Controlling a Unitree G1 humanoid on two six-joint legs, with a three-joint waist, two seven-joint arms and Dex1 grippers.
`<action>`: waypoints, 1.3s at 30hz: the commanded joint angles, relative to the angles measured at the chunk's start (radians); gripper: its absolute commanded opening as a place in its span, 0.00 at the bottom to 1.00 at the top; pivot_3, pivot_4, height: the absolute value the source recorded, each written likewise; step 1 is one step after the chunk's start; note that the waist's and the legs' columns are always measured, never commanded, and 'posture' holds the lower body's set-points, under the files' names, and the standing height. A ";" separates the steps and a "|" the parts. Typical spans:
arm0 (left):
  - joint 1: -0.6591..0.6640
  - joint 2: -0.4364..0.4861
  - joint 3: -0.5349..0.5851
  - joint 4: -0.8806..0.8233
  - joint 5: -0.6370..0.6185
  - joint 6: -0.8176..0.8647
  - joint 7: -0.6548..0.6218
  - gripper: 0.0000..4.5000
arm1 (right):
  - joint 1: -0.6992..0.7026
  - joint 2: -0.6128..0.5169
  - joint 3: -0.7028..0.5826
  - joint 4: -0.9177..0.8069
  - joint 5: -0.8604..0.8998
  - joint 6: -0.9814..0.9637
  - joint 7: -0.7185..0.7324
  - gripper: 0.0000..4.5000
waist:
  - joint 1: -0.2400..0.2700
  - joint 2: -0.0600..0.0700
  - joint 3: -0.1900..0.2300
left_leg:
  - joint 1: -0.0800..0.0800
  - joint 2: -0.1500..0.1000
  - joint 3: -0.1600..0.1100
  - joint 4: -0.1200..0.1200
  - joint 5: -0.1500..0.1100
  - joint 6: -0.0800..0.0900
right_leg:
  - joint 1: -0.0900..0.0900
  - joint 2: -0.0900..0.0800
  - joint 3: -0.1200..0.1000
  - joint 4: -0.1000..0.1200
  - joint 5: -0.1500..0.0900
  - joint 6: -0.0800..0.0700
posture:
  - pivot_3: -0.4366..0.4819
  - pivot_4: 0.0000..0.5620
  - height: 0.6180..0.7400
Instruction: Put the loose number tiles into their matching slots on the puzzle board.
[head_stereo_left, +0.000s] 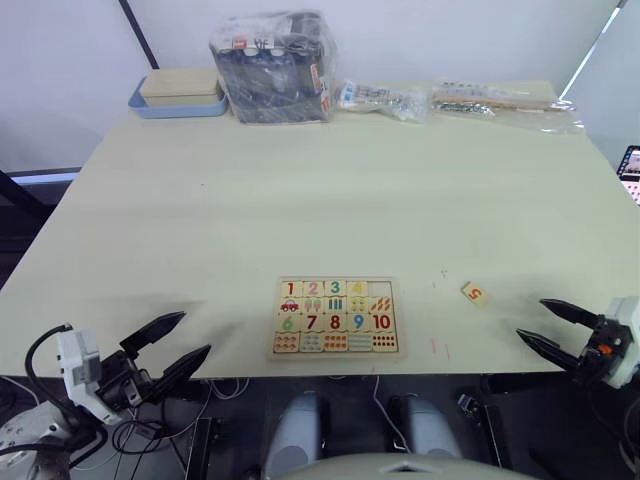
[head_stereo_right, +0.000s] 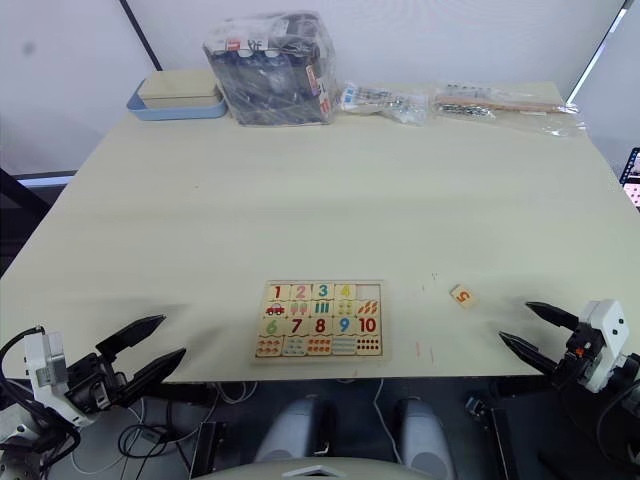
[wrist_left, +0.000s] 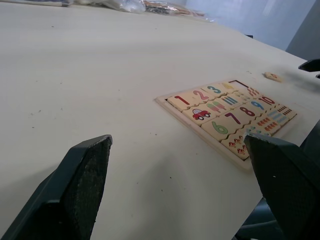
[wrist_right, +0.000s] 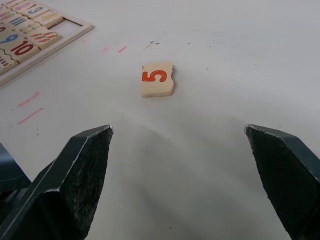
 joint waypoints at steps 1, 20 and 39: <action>0.005 0.004 0.009 0.008 0.000 -0.021 -0.013 1.00 | -0.004 -0.013 -0.017 0.000 0.005 -0.019 0.005 0.98 | 0.000 0.000 0.000 | 0.000 0.000 0.000 0.000 0.000 0.000 | 0.000 0.000 0.000 0.000 0.000 0.000 | 0.48 0.27 1.00; -0.009 0.015 0.005 0.034 0.006 -0.028 -0.044 1.00 | -0.027 -0.023 0.006 0.009 -0.002 -0.008 0.016 0.98 | 0.000 0.000 0.000 | 0.000 0.000 0.001 0.000 0.000 0.000 | -0.001 0.000 0.001 0.000 0.000 0.000 | 0.48 0.27 1.00; -0.020 0.012 -0.001 0.035 0.005 -0.027 -0.051 1.00 | -0.031 -0.020 0.016 -0.016 0.004 0.014 0.008 0.98 | 0.000 0.000 0.000 | -0.001 0.001 0.002 0.000 0.000 0.000 | -0.002 0.000 0.001 0.000 0.000 0.000 | 0.48 0.27 1.00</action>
